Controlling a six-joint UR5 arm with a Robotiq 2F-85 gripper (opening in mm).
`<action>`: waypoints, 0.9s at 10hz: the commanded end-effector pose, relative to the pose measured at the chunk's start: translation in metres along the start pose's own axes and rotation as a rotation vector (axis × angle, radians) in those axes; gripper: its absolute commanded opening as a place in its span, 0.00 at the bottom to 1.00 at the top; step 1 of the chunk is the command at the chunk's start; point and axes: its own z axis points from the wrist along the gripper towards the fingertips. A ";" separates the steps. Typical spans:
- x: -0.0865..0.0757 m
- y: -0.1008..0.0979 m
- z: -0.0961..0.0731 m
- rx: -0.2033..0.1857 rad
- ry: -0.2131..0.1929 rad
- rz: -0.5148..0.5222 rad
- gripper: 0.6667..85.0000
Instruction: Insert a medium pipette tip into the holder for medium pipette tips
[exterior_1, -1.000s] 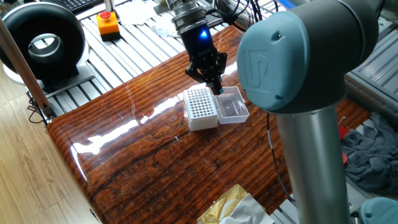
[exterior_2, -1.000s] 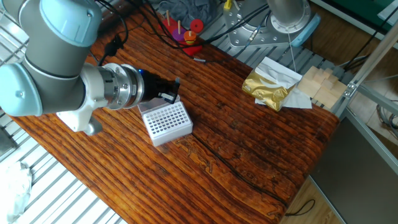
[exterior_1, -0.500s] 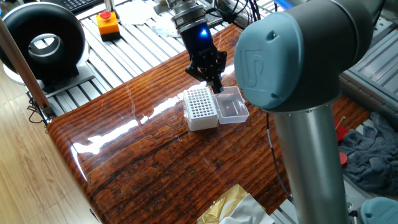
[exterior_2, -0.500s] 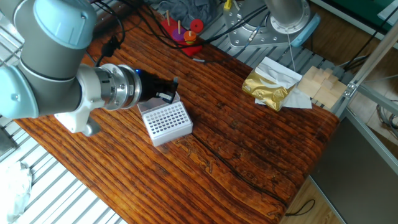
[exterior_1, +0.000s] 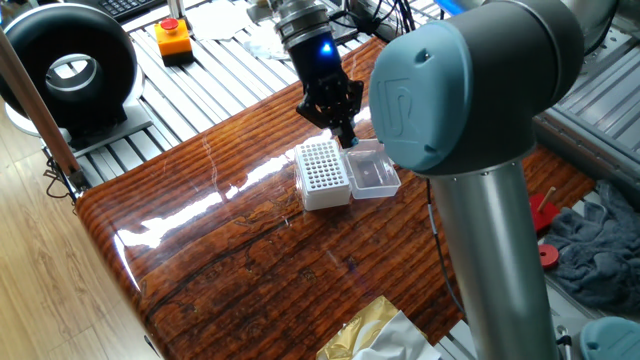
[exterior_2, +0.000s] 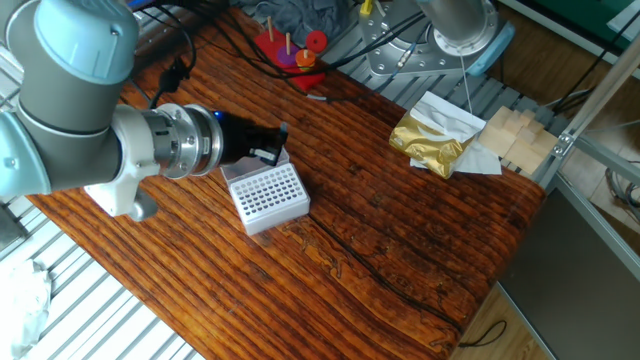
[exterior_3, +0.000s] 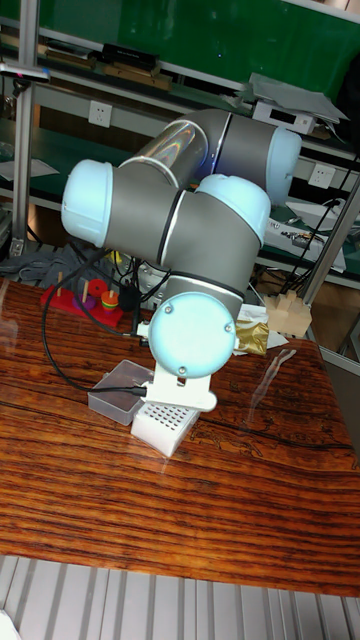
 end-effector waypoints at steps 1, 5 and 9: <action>0.011 0.005 -0.003 -0.024 0.035 -0.001 0.00; 0.029 0.024 -0.007 -0.090 0.070 0.027 0.00; 0.026 0.030 -0.003 -0.097 0.072 0.032 0.00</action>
